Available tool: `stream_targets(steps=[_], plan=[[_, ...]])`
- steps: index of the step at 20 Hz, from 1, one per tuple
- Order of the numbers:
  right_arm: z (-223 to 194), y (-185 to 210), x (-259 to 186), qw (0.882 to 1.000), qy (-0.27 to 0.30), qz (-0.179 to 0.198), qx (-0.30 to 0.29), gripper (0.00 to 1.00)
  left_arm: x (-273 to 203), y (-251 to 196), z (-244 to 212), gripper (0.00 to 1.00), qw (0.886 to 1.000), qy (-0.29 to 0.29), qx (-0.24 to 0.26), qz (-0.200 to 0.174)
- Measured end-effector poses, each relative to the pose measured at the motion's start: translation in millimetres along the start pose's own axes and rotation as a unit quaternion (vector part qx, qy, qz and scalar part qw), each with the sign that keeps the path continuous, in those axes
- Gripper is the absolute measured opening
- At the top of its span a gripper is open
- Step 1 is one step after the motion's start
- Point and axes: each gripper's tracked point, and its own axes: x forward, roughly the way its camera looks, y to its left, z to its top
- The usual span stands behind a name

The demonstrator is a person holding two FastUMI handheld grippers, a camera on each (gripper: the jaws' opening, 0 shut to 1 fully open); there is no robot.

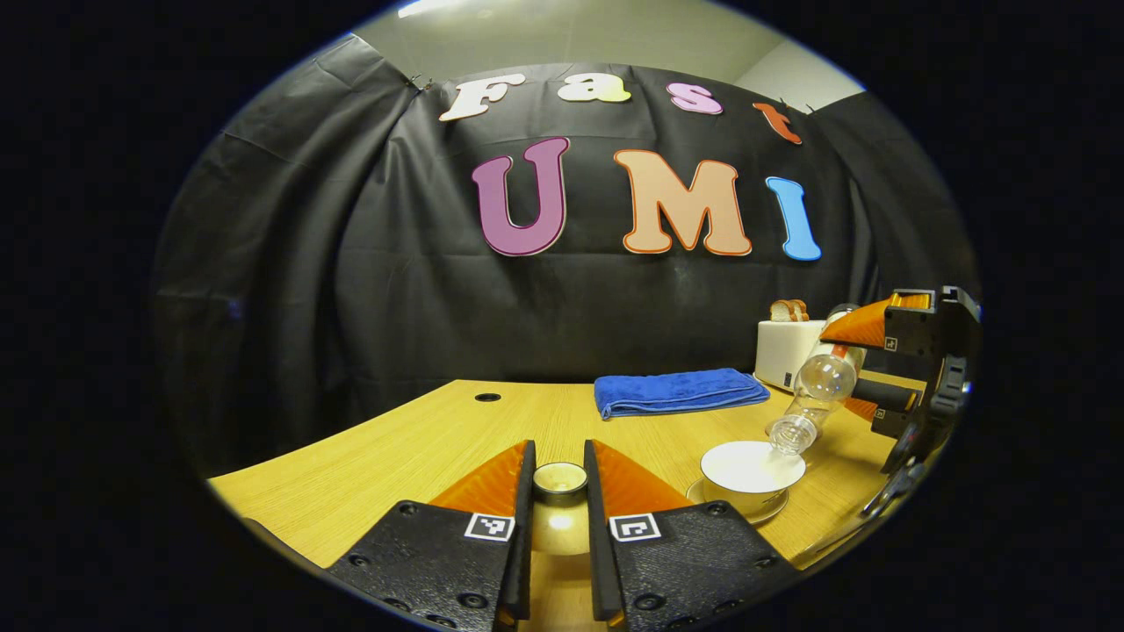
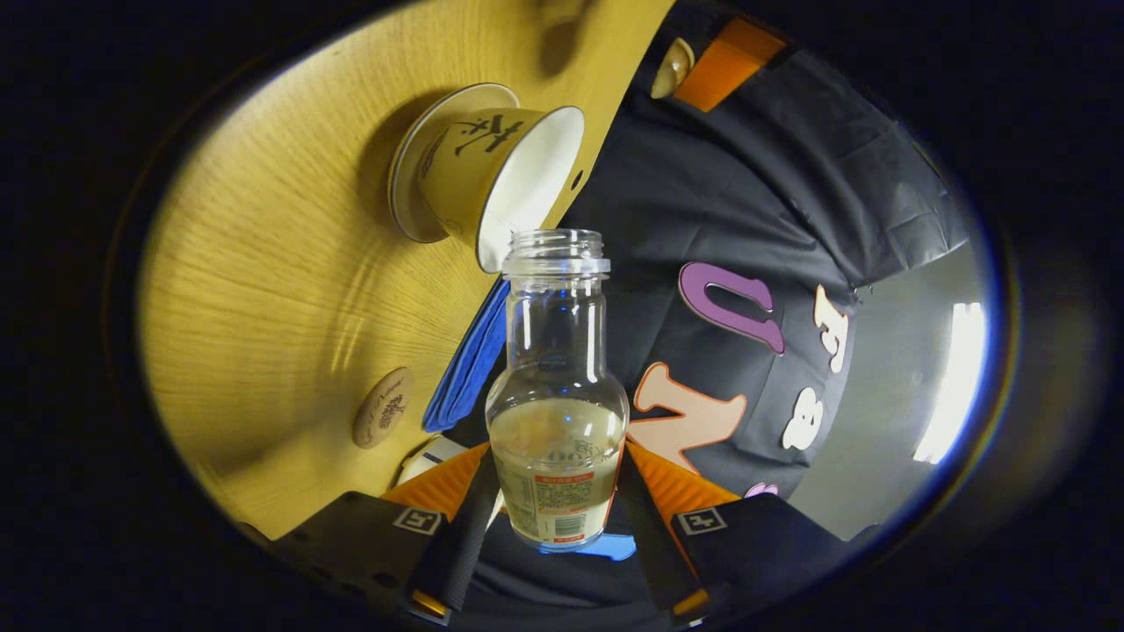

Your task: Open the teacup lid with one hand, grasp the water bottle and pour water into the teacup with the other hand; after pouring, place the water bottle on the coaster and then close the teacup lid.

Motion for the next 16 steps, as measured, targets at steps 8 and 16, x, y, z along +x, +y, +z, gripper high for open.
stream_targets(steps=[8, 16], plan=[[-23, 38, -7, 0.965, 0.054, 0.087, 0.24, 0.84, 0, 0, -2, 0.24, 1.0, 0.0, 0.0, 0.0], [-28, 40, -6, 0.858, 0.076, 0.11, 0.496, 0.8, 1, 0, -2, 0.25, 1.0, 0.0, -0.001, 0.001]])
